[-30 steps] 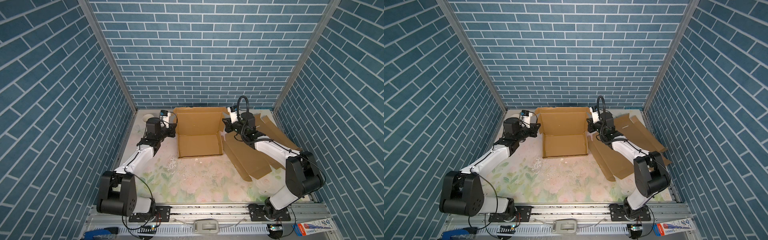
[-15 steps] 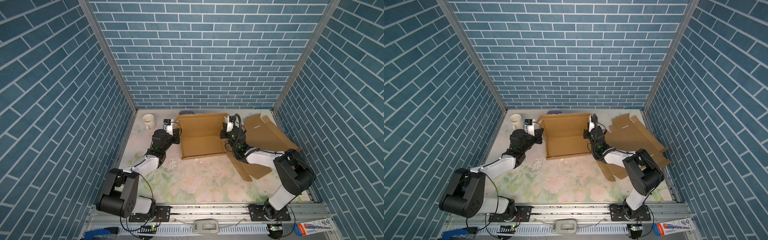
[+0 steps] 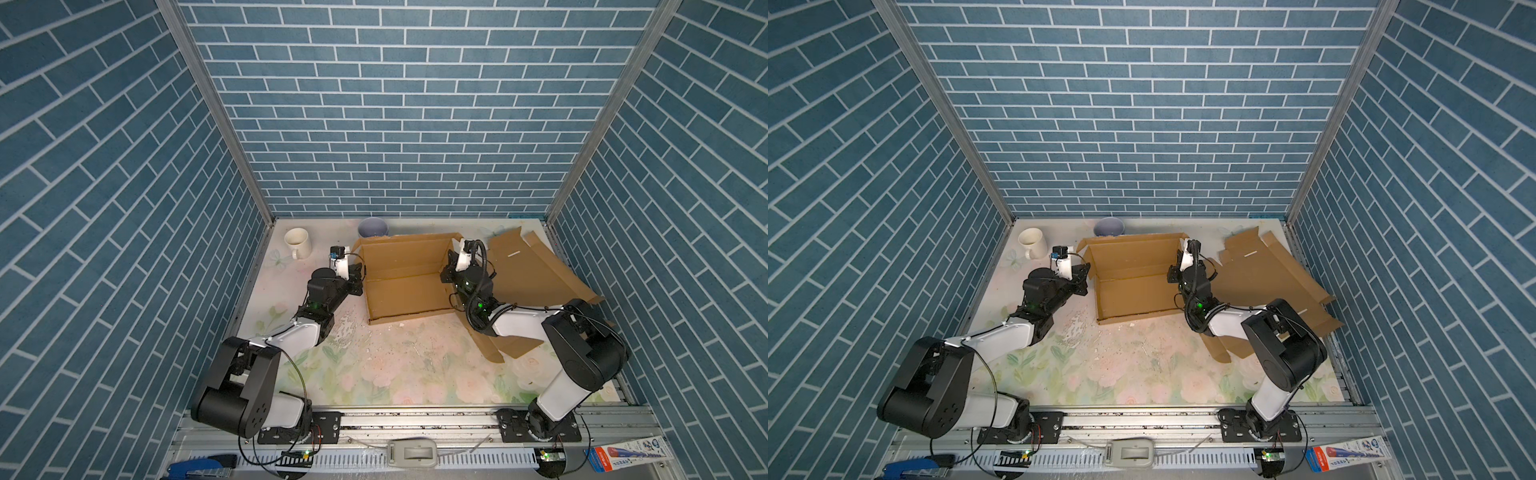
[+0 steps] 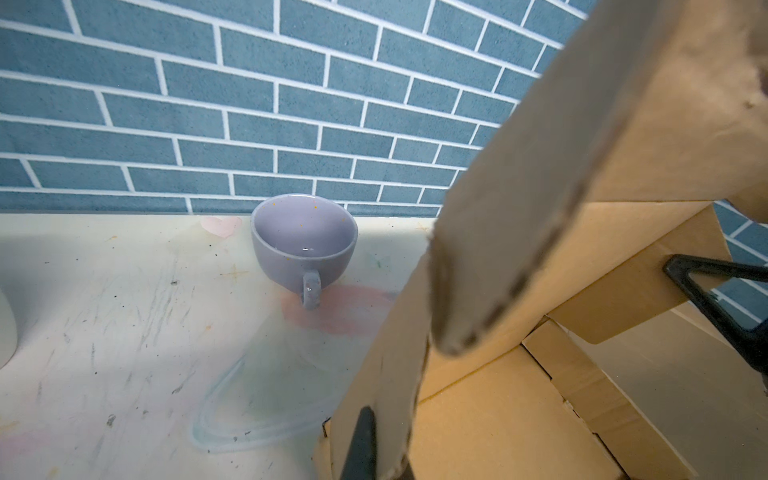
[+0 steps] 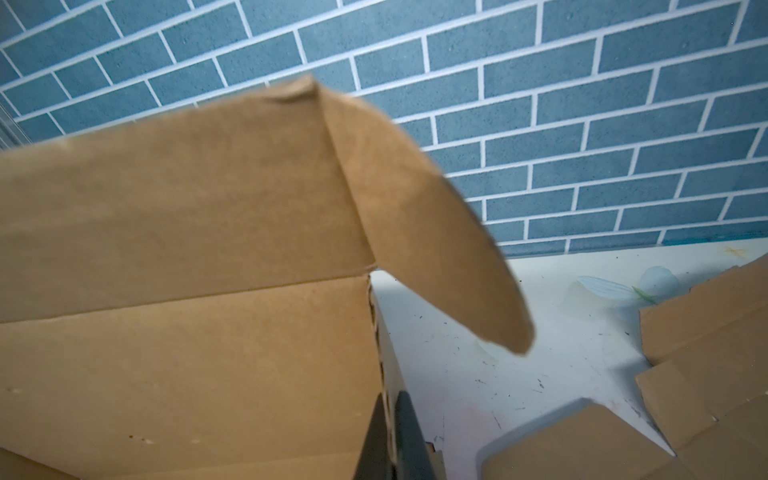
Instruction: Fold the paper box
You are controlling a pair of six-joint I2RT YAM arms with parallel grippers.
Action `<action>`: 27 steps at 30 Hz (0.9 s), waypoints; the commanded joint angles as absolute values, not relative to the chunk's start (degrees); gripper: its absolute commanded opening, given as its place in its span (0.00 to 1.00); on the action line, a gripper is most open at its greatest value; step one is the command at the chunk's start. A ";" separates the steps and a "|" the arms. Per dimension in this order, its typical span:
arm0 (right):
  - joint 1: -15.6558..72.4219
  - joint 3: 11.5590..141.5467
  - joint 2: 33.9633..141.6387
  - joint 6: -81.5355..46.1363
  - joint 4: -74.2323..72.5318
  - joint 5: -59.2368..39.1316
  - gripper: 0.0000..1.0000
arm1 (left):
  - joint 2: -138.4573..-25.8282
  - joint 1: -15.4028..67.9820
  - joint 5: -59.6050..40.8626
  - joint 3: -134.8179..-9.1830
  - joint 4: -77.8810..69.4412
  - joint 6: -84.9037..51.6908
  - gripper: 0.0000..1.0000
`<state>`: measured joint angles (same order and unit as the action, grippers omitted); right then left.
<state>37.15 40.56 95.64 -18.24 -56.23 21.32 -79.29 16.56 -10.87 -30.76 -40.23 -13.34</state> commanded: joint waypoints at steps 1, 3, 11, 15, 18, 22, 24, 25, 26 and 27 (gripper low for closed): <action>37.72 38.88 96.21 -22.10 -61.84 24.40 0.00 | -78.04 17.37 -9.07 -29.93 -41.25 -14.43 0.00; 38.21 38.35 96.75 -22.28 -63.17 25.12 0.00 | -78.55 18.38 -8.54 -29.36 -42.08 -15.10 0.00; 38.79 36.02 98.54 -24.70 -65.13 26.43 0.00 | -79.86 22.24 -5.21 -27.85 -43.53 -16.17 0.00; 39.24 34.73 99.70 -26.33 -67.10 28.11 0.00 | -81.50 24.37 -4.15 -27.84 -44.25 -16.78 0.00; 40.04 34.37 100.10 -26.54 -67.54 29.45 0.00 | -82.65 26.08 -2.97 -28.05 -44.65 -17.40 0.00; 41.26 34.07 100.85 -26.63 -68.50 31.82 0.00 | -84.12 27.55 -1.79 -28.82 -44.30 -17.71 0.00; 41.85 34.04 101.34 -26.70 -68.92 33.20 0.00 | -85.12 28.32 -1.61 -28.94 -44.80 -17.96 0.00; 42.13 34.01 101.49 -26.65 -69.15 33.74 0.00 | -85.46 28.67 -1.24 -29.00 -44.82 -18.18 0.00; 42.50 33.99 101.70 -26.63 -69.25 34.55 0.00 | -85.86 29.05 -1.19 -29.00 -45.03 -18.33 0.00; 42.84 34.00 101.92 -26.63 -69.54 35.23 0.00 | -86.34 29.54 -1.07 -28.96 -45.37 -18.48 0.00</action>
